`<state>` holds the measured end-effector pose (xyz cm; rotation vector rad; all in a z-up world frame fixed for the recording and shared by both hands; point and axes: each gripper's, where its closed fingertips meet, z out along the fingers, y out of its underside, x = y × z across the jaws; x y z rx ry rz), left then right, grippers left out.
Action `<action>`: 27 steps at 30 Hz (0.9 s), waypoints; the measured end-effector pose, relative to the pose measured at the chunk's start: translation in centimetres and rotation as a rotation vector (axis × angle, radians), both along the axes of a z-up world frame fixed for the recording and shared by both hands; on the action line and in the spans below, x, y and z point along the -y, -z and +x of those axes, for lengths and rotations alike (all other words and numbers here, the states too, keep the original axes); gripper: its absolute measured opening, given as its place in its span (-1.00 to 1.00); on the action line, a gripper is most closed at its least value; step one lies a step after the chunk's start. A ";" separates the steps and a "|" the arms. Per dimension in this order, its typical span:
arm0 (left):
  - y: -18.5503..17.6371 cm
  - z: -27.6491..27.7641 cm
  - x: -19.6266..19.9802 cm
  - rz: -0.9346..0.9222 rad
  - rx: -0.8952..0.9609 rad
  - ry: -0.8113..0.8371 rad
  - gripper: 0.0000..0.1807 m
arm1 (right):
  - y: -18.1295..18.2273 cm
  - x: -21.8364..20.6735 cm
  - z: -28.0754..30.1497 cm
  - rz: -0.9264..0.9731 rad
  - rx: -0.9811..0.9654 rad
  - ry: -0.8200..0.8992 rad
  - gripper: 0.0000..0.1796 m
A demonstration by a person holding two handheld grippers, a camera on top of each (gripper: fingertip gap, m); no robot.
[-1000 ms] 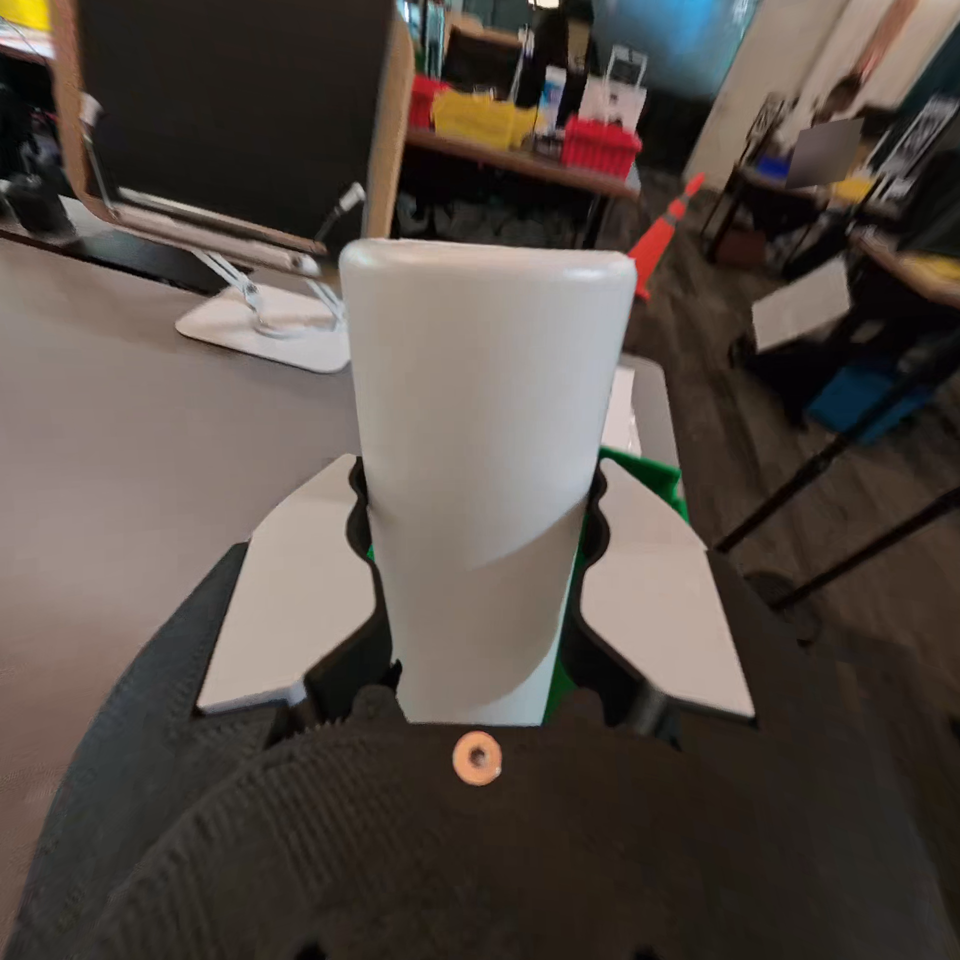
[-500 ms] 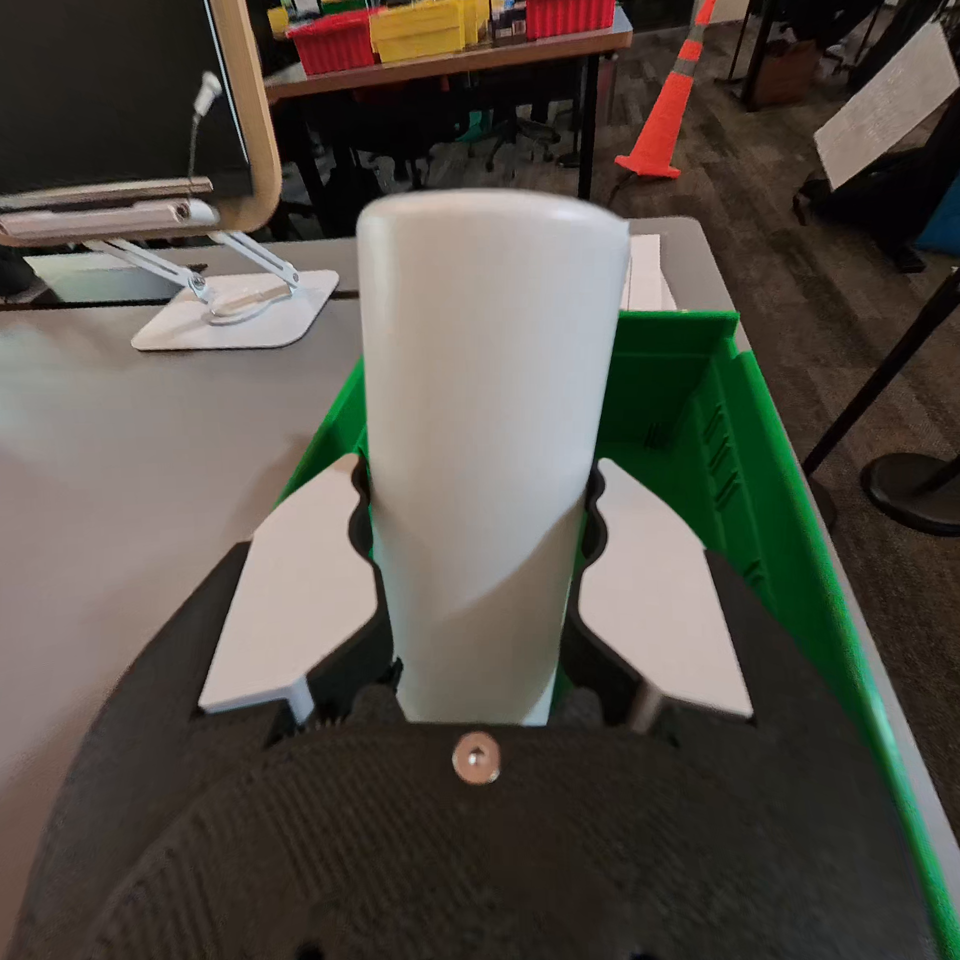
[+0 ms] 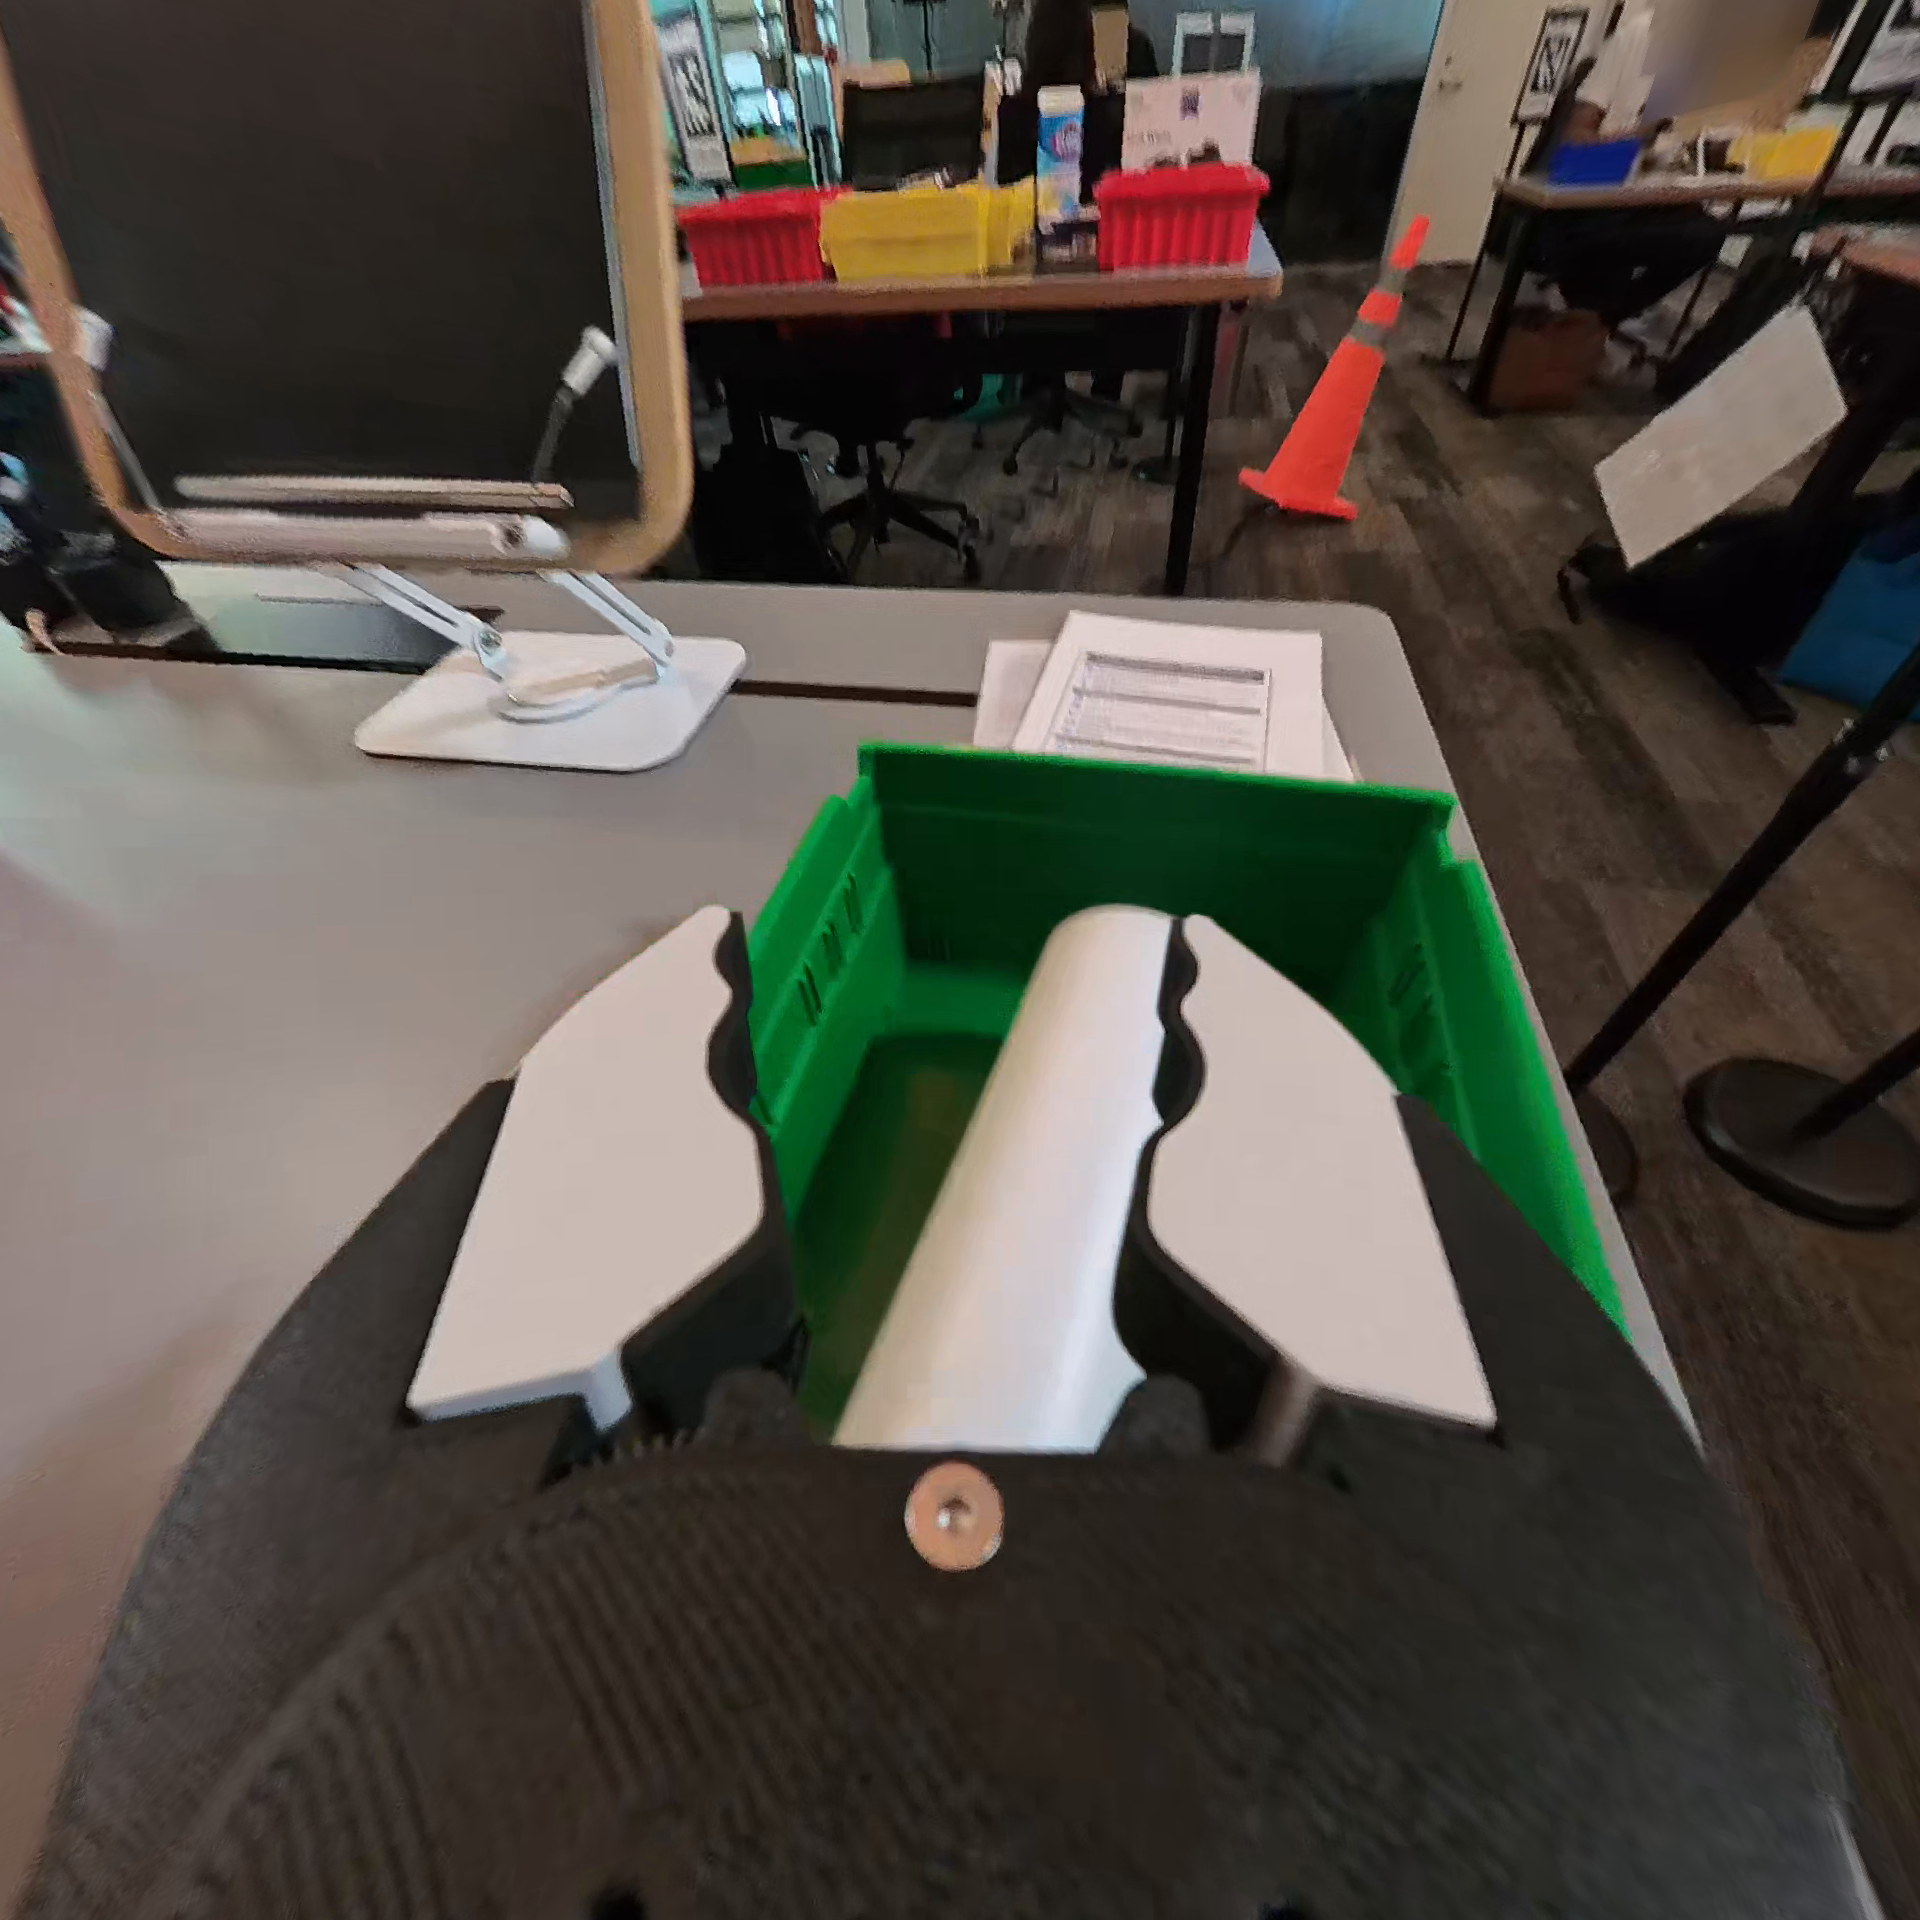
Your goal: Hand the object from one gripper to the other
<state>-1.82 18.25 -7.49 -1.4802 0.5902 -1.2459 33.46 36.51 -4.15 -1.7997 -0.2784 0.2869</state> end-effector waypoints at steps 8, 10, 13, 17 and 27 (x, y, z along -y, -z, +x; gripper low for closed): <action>0.3 0.2 -0.1 -0.005 -0.013 -0.002 0.06 | -6.3 6.0 -13.1 0.226 -0.265 -0.424 -0.18; 0.4 0.3 -0.1 0.000 -0.025 -0.004 0.06 | -6.2 8.3 -18.0 0.248 -0.280 -0.542 -0.21; 1.0 0.2 -0.4 -0.011 -0.051 -0.021 0.02 | -4.0 12.2 -25.4 0.220 -0.211 -0.718 -0.29; 1.9 -0.3 -0.7 -0.024 -0.102 -0.034 -0.23 | 2.2 16.8 -32.4 0.091 -0.123 -0.898 -0.31; -8.4 -20.3 -4.2 0.121 -0.077 -0.626 -0.58 | 9.0 17.4 -33.8 -0.063 0.013 -0.993 -0.42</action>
